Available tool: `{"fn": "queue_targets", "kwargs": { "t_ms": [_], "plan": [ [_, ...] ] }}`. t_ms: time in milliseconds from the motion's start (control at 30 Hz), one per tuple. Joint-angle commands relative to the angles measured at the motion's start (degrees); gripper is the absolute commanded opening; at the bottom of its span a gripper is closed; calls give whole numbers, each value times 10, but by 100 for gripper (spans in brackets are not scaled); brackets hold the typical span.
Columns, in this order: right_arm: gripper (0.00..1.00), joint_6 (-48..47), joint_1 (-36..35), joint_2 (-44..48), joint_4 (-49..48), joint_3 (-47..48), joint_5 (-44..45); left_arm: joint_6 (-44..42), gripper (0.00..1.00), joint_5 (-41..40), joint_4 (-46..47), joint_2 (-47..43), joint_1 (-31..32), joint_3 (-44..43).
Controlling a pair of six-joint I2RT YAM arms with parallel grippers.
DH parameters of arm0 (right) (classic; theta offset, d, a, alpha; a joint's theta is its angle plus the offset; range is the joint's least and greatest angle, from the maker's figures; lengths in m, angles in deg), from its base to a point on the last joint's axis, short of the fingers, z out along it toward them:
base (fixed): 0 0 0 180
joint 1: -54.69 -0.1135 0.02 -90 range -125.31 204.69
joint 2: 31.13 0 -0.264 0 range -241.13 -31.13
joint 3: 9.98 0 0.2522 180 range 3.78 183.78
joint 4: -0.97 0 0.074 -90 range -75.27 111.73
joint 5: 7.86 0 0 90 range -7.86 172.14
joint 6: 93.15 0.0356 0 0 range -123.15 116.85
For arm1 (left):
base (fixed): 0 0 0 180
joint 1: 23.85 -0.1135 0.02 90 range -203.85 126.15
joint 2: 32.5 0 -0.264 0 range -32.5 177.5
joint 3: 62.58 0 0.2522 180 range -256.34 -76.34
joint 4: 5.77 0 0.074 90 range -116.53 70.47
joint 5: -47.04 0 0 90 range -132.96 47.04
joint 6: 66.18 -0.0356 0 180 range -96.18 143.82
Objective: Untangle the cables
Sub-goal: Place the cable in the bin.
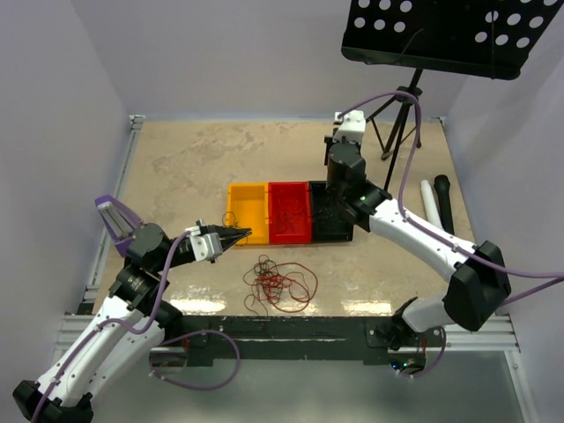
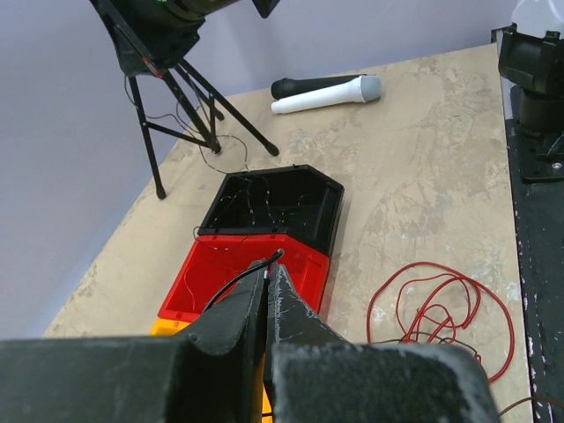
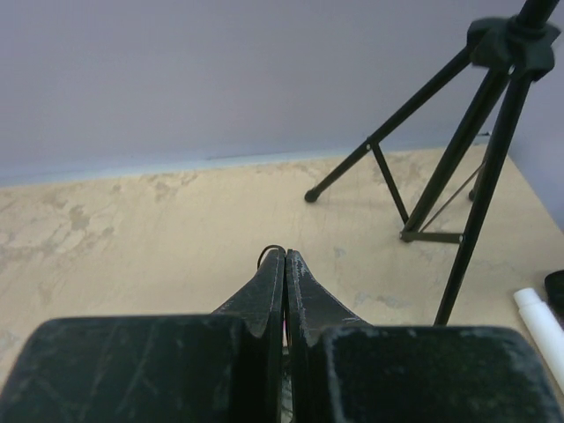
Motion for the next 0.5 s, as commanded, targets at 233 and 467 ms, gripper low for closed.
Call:
{"fn": "queue_targets", "kwargs": {
  "t_ms": [233, 467],
  "plan": [
    [0, -101, 14, -25, -133, 4, 27, -9, 0, -2, 1, -6, -6, 0],
    [0, -51, 5, 13, -125, -74, 10, -10, 0, 2, 0, -3, -6, -2]
  ]
}}
